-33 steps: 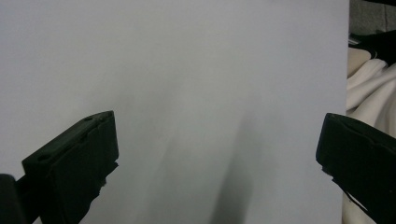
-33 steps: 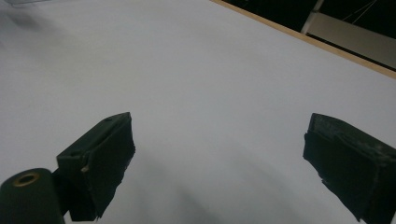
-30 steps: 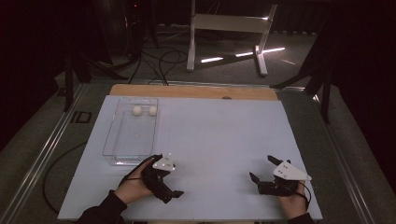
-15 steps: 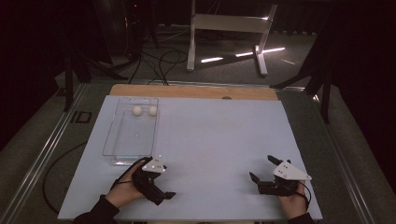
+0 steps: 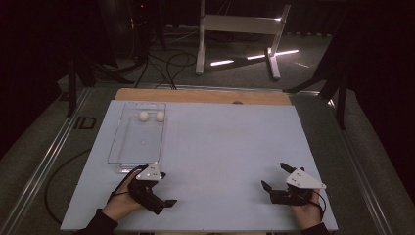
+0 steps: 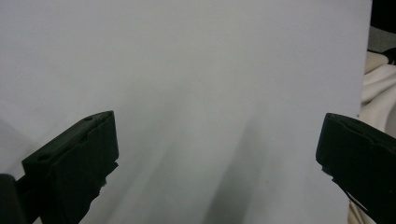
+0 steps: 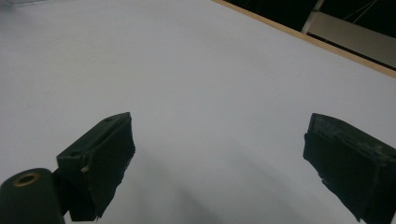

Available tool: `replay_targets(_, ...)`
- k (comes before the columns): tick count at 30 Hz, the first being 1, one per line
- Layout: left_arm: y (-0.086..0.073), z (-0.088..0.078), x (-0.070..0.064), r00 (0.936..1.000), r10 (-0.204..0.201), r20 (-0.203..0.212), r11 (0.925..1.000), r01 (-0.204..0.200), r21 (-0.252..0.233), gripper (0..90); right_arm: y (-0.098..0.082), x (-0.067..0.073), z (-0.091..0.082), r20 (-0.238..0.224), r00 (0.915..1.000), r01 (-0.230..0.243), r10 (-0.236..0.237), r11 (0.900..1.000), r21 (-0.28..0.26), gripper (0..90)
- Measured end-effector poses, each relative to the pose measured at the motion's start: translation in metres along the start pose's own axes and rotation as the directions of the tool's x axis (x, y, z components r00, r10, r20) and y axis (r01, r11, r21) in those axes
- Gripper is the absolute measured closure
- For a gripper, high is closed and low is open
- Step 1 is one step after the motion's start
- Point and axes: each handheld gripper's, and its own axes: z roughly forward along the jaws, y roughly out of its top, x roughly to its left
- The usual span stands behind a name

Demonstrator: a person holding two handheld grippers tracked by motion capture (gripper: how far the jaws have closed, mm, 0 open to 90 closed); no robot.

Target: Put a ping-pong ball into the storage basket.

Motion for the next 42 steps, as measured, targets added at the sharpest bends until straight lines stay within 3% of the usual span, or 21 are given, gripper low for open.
replay_targets(6, -0.0056, -0.0063, 0.0020, 0.9994, -0.027, -0.021, 0.9996, 0.027, -0.007, 0.2, 0.0000, 0.0000, 0.0002, -0.001, 1.0000, 0.001, -0.001, 1.000, 0.001, 8.5)
replay_targets(10, -0.0065, -0.0082, 0.0018, 0.9990, -0.024, -0.037, 0.9996, 0.024, -0.013, 0.2, -0.0002, 0.0000, 0.0004, -0.004, 1.0000, -0.002, 0.002, 1.000, 0.001, 8.6)
replay_targets(25, -0.0076, -0.0020, -0.0003, 0.9997, -0.004, -0.023, 1.0000, 0.004, 0.007, 0.3, -0.0012, -0.0010, 0.0015, -0.004, 1.0000, -0.003, 0.003, 1.000, 0.004, 8.6)
replay_targets(35, -0.0081, -0.0005, -0.0032, 0.9998, 0.019, 0.000, 0.9997, -0.019, -0.014, 0.2, -0.0017, -0.0018, 0.0016, -0.002, 1.0000, -0.005, 0.005, 1.000, 0.001, 8.6)
replay_targets(42, -0.0090, -0.0004, -0.0036, 0.9996, 0.025, -0.012, 0.9995, -0.025, -0.019, 0.2, -0.0023, -0.0021, 0.0024, -0.003, 1.0000, -0.006, 0.006, 1.000, 0.006, 8.6)
